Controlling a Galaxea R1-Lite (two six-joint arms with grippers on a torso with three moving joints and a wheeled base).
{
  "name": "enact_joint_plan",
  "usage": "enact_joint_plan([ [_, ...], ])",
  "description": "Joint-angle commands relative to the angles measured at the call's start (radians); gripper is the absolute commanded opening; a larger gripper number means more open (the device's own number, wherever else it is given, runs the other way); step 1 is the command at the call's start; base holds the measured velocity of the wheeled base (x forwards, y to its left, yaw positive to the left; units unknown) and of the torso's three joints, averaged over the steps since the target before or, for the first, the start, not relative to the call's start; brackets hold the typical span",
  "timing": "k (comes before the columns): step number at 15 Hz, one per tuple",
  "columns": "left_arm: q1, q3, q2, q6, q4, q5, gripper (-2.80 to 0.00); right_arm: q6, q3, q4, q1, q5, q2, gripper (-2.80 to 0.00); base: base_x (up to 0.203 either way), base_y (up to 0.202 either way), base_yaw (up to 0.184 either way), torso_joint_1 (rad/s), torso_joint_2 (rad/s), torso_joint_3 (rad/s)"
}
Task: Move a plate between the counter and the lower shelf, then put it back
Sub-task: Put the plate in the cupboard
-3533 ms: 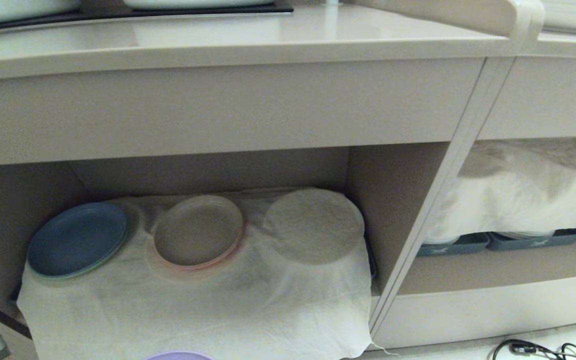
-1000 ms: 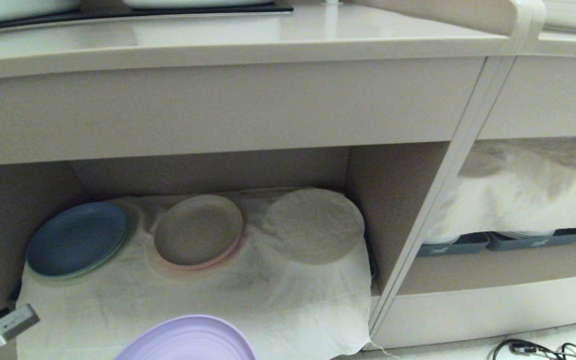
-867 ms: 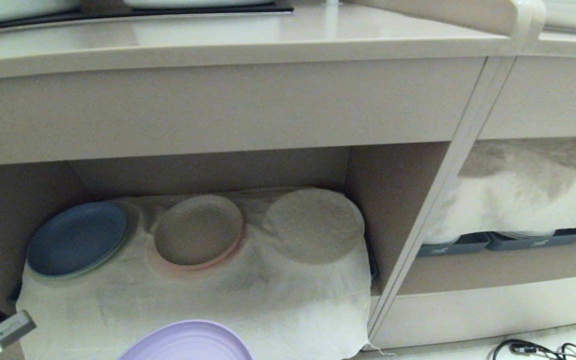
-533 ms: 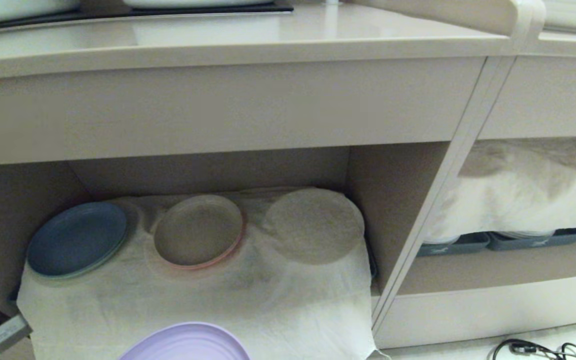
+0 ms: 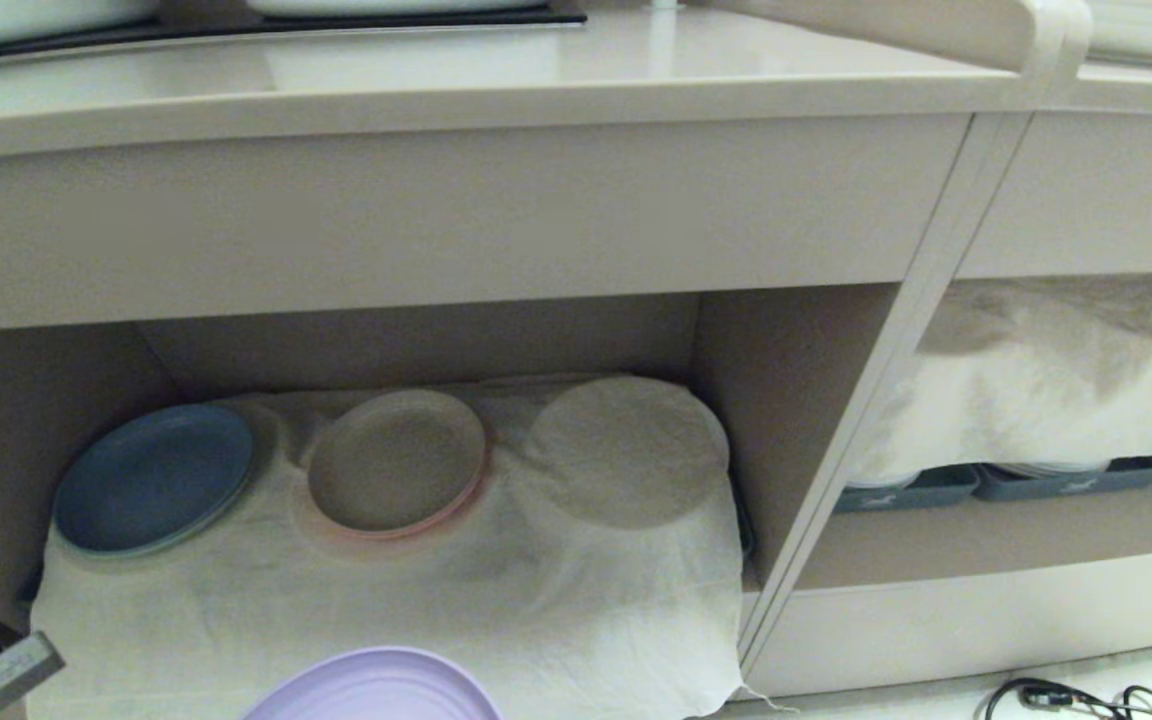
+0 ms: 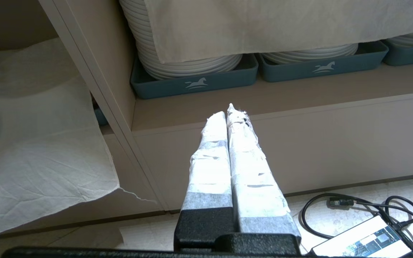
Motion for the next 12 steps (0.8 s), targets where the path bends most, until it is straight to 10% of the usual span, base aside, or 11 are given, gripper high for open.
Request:
enact_joint_plan([
  [1,0.001,0.001,0.002,-0.002,0.005,-0.003,-2.80,0.001,0.000,-0.001,0.001,-0.001,0.000,-2.80,0.000,0.000,0.000,0.000,0.00,0.000],
  [12,0.001,0.020,0.006,0.003,-0.001,-0.009,-2.80,0.001,0.000,0.000,0.001,-0.001,0.000,-2.80,0.000,-0.027,0.001,0.001,0.00,0.000],
])
